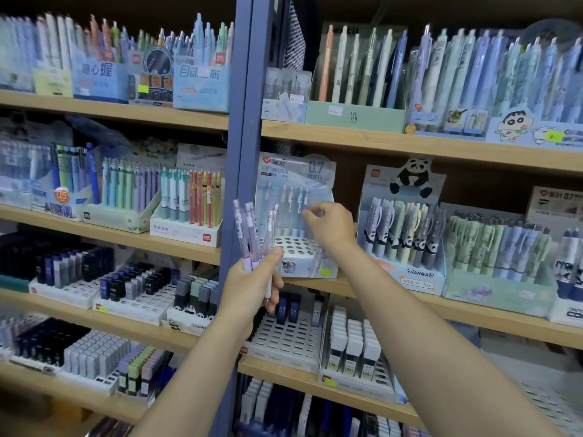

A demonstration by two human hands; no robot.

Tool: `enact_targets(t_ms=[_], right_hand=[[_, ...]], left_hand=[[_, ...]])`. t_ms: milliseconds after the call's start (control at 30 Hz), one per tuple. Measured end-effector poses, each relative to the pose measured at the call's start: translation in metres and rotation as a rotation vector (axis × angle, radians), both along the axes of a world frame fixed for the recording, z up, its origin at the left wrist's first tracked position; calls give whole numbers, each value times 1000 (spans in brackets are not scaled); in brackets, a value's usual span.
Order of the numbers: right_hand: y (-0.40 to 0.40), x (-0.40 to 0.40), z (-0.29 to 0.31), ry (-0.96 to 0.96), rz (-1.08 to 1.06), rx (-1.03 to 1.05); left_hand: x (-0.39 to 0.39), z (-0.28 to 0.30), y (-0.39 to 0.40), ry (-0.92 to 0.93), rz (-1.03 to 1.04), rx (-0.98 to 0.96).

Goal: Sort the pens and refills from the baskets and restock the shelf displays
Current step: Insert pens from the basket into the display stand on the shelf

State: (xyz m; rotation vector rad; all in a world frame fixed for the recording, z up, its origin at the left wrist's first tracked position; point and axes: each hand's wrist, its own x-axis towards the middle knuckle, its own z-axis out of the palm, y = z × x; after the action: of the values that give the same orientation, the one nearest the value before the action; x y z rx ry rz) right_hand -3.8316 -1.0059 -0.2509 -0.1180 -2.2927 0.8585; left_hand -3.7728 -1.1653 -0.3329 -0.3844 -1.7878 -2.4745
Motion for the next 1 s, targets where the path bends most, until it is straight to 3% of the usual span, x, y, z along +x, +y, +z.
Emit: enact_targets(t_ms=[200, 300, 367, 500, 600, 767, 900, 1000], right_hand=[[1, 19, 7, -81, -53, 202], [4, 46, 4, 180, -106, 317], [4, 69, 0, 306, -9, 229], [0, 95, -4, -45, 387, -82], [7, 98, -2, -87, 421, -136], [15, 96, 4, -133, 544, -433], [6, 94, 0, -240, 668, -441], [4, 87, 7, -123, 586, -480]], left_hand=[[0, 0, 3, 29, -28, 51], [1, 2, 6, 55, -37, 51], [2, 4, 10, 69, -48, 46], [9, 9, 20, 127, -130, -8], [17, 8, 22, 131, -194, -28], [18, 1, 16, 91, -113, -26], [11, 4, 10, 96, -36, -17], [7, 5, 3, 81, 57, -48]])
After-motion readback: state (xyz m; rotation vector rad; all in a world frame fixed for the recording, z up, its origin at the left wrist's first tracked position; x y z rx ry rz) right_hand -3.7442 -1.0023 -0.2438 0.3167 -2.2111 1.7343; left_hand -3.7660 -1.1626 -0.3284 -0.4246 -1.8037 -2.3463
